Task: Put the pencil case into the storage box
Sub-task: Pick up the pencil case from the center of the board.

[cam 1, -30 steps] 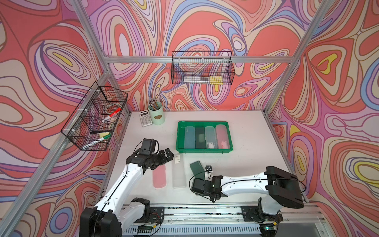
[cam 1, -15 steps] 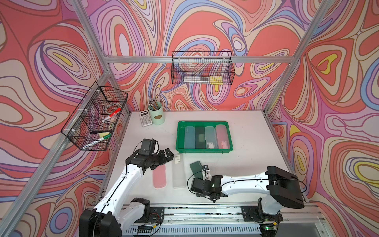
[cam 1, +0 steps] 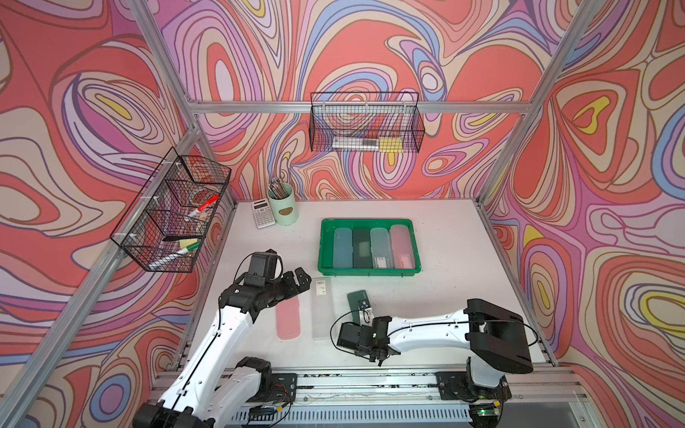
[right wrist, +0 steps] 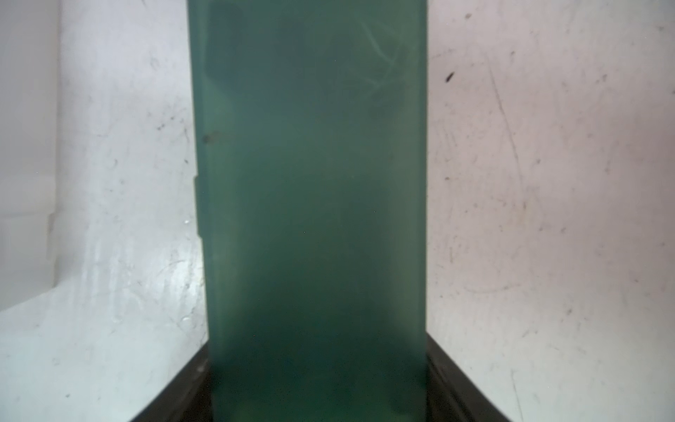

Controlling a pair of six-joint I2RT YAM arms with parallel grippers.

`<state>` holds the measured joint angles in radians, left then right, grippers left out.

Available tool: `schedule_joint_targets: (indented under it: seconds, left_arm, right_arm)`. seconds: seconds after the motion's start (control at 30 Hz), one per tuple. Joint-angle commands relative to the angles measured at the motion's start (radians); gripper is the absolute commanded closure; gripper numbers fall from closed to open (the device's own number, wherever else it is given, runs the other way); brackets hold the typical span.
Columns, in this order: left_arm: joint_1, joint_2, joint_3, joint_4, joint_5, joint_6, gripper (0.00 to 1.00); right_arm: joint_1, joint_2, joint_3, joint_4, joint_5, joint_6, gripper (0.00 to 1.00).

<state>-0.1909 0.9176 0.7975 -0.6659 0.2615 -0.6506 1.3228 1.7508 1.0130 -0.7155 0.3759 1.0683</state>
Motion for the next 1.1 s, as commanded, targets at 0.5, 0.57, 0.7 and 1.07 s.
schedule_joint_targets:
  seconds: [0.5,0.57,0.7,1.07]
  left_arm:
    - [-0.004,-0.141,0.134,-0.064,-0.097,0.029,0.01]
    - [-0.004,-0.133,0.159,-0.057,-0.087,0.034,0.01]
    - [-0.004,-0.083,0.234,-0.031,-0.052,0.047,0.01]
    - [-0.011,0.149,0.346,0.188,0.124,0.001,0.01]
  right_arm:
    - [0.058,-0.243,0.047,-0.041,0.087,-0.226,0.39]
    - [0.057,-0.27,0.058,-0.042,0.092,-0.25,0.39]
    - [0.058,-0.312,0.104,-0.037,0.137,-0.299,0.39]
    - [-0.215,-0.262,0.259,0.021,0.03,-0.407,0.41]
